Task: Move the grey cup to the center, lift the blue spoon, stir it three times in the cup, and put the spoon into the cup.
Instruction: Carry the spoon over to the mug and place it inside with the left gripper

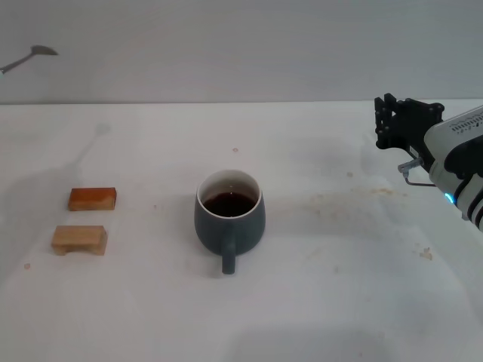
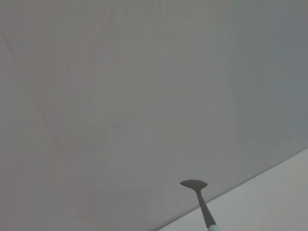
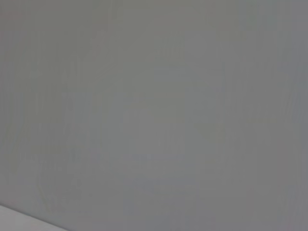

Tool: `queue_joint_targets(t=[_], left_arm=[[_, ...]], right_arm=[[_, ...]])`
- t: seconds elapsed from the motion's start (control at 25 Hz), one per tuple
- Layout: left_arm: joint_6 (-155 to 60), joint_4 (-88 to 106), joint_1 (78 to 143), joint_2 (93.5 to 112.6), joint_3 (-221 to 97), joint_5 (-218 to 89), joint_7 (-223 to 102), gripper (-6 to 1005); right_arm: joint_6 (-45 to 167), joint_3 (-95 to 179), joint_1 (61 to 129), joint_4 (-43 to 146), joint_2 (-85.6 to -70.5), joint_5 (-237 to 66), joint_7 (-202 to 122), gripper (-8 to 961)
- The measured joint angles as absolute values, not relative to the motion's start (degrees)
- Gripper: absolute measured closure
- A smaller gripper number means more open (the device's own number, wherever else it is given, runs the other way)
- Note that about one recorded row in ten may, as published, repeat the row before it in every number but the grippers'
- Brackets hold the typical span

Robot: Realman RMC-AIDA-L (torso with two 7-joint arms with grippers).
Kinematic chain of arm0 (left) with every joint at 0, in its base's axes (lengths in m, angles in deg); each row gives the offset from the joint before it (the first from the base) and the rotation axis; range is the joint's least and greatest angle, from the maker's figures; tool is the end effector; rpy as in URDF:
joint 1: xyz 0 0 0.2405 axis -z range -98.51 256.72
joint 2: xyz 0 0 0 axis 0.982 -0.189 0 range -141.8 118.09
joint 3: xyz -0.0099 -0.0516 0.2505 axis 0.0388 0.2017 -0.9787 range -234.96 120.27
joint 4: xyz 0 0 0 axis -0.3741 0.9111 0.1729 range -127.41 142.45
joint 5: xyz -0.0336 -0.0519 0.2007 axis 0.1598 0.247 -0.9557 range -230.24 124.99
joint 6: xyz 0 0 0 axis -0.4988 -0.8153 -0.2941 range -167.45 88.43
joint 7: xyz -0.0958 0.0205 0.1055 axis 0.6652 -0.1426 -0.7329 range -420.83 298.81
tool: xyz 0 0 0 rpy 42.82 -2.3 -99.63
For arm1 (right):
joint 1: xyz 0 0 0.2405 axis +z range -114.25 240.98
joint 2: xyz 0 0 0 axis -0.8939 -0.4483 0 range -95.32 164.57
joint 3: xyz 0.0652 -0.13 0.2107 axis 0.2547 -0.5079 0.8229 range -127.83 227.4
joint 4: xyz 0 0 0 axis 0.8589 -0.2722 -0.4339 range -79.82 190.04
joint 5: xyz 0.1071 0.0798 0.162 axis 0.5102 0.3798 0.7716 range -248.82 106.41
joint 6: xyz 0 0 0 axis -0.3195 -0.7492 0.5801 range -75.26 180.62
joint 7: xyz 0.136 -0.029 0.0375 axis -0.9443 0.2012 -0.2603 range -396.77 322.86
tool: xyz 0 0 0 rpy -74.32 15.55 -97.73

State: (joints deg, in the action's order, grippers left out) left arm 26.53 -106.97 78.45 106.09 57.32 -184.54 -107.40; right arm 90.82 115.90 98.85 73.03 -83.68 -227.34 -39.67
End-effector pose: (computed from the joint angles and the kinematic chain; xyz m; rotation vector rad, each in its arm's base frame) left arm -0.2150 0.2935 0.1602 -2.0054 -0.5997 -0.0929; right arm 0.2689 0.4081 -0.0489 -1.9005 0.4493 0.4430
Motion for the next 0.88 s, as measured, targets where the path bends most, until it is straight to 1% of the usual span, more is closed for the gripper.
queue_joint_targets(t=[0.28,0.48,0.68,0.72,0.88], left_arm=[[35.9,-103.3,86.4,105.89,66.2,-186.5,-108.7,820],[47.3,-98.1,94.0,105.56,74.0,-188.5,-114.2,819],[54.3,-97.3,96.4,105.13,75.8,-188.8,-118.6,819],[58.9,-97.6,97.6,104.89,76.0,-188.8,-121.1,819],[62.6,-99.0,98.3,104.74,75.6,-188.9,-123.2,819]], right_arm=[[90.8,115.9,98.8,73.3,-83.73,-227.4,-39.7,841],[90.8,116.0,98.7,73.2,-84.03,-227.3,-39.7,840],[90.8,116.0,98.7,73.1,-84.13,-227.1,-39.7,841],[90.6,116.0,98.7,73.2,-84.13,-227.1,-39.7,841],[89.6,116.0,98.7,73.8,-84.13,-227.1,-39.7,840]])
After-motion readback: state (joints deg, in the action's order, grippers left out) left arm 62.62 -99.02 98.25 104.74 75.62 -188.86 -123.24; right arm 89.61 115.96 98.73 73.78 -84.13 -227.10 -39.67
